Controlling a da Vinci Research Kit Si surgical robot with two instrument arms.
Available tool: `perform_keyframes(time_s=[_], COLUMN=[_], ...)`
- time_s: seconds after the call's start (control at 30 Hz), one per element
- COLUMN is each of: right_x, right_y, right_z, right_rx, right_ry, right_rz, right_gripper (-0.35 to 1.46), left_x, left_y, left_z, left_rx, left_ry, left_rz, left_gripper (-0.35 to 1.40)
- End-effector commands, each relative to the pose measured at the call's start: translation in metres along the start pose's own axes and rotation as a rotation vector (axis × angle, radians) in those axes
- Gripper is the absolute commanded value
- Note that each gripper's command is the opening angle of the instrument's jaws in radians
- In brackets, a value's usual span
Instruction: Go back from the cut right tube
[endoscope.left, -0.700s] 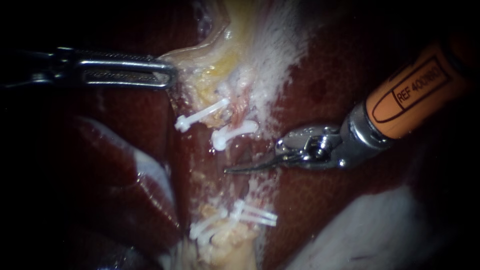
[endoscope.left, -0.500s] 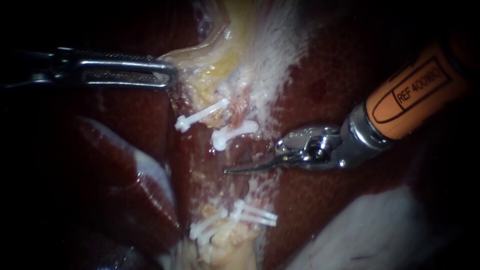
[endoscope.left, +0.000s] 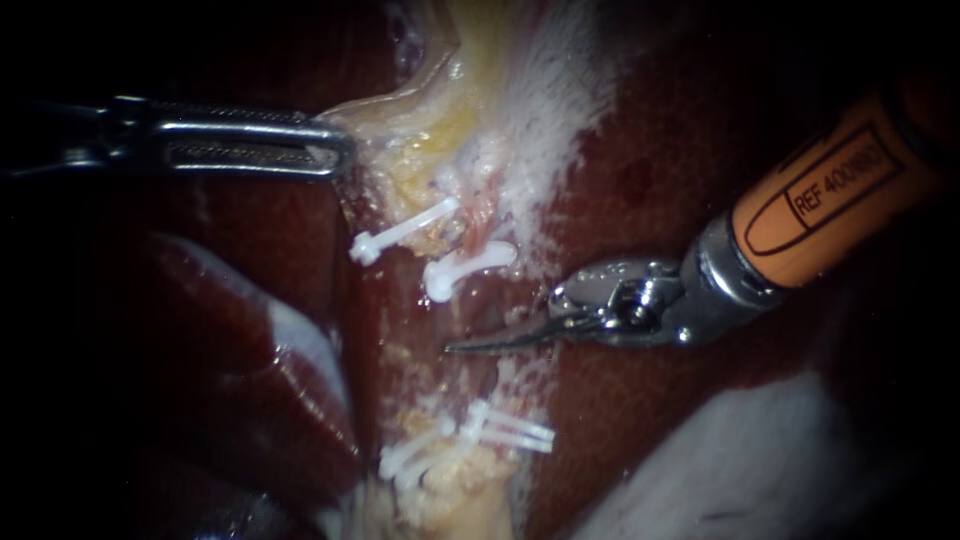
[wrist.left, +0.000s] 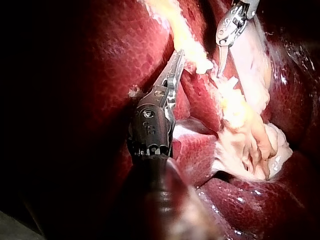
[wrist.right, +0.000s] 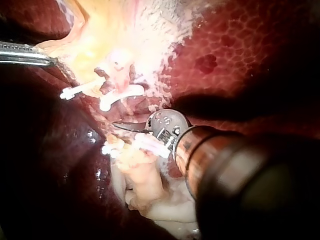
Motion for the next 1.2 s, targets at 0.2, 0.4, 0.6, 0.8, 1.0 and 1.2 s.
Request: perform_keyframes(time_s=[0.2, 0.4, 0.6, 0.8, 1.0, 1.2], right_x=[0.0, 0.0, 0.0, -0.0002, -0.0005, -0.0012], right_y=[0.0, 0.0, 0.0, 0.0, 0.0001, 0.0001], right_z=[0.0, 0.0001, 0.0, -0.0006, -0.002, -0.0035], right_rx=[0.004, 0.003, 0.0, -0.002, -0.041, -0.052], right_ry=[0.013, 0.022, 0.024, 0.026, 0.052, 0.054], right_rz=[-0.001, -0.001, -0.001, -0.019, -0.06, -0.108], right_gripper=[0.29, 0.41, 0.44, 0.49, 0.59, 0.83], left_x=[0.0, 0.0, 0.0001, 0.0001, 0.0003, 0.0003], left_y=[0.0, 0.0, 0.0, 0.0, 0.0003, 0.0003], left_z=[0.0, -0.0001, -0.0001, -0.0002, -0.0002, -0.0003], left_rx=[-0.001, -0.001, -0.001, -0.001, 0.001, 0.002], left_ry=[0.0, 0.0, 0.0, 0.0, 0.0, 0.0], left_rz=[0.0, 0.0, 0.0, 0.001, 0.002, 0.002], left_gripper=[-0.35, -0.35, -0.35, -0.35, -0.35, -0.35])
